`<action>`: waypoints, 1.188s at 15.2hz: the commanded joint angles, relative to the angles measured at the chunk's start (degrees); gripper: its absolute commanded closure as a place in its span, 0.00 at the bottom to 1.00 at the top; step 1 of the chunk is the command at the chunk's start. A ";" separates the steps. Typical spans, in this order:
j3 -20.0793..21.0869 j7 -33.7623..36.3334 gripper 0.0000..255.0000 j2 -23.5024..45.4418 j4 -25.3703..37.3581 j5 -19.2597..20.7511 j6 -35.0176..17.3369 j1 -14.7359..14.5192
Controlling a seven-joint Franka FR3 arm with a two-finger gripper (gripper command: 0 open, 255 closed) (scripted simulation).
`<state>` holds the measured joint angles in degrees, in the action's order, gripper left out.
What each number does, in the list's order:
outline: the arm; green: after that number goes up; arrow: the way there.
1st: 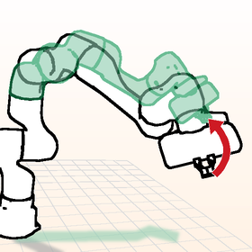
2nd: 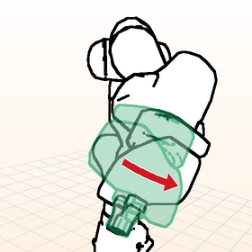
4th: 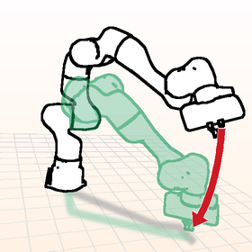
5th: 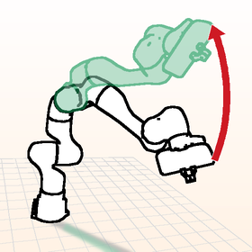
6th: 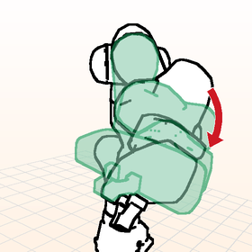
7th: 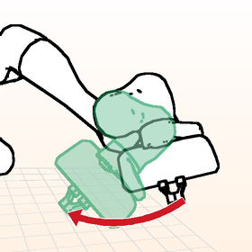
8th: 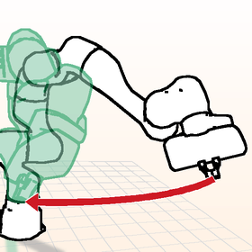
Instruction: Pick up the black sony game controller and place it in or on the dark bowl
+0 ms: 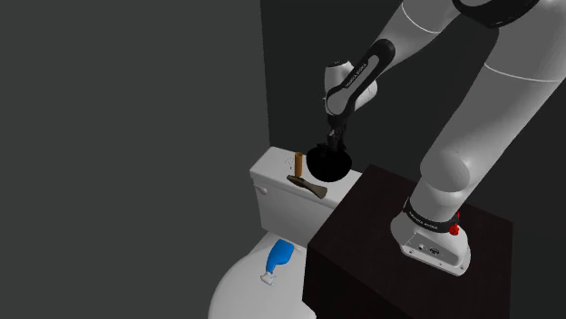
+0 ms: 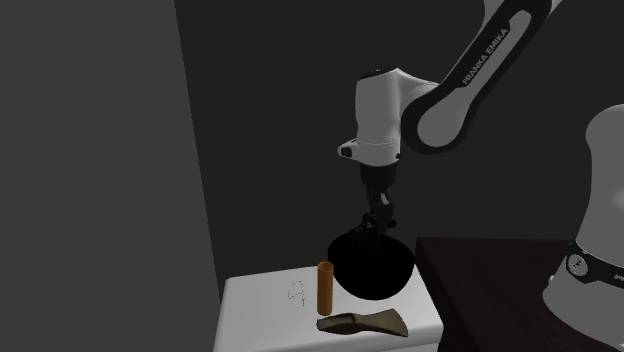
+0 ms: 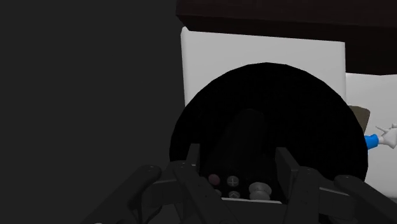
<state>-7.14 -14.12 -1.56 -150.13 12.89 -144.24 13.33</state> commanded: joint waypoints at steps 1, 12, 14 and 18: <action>-0.08 0.26 1.00 1.37 -0.38 0.28 -1.80 0.09; -0.31 1.64 1.00 8.19 -0.37 1.34 -8.58 0.21; -0.31 1.64 1.00 8.19 -0.37 1.34 -8.58 0.21; -0.31 1.64 0.00 8.19 -0.37 1.34 -8.58 0.21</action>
<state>-7.45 -12.48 6.63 -150.50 14.23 -152.81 13.54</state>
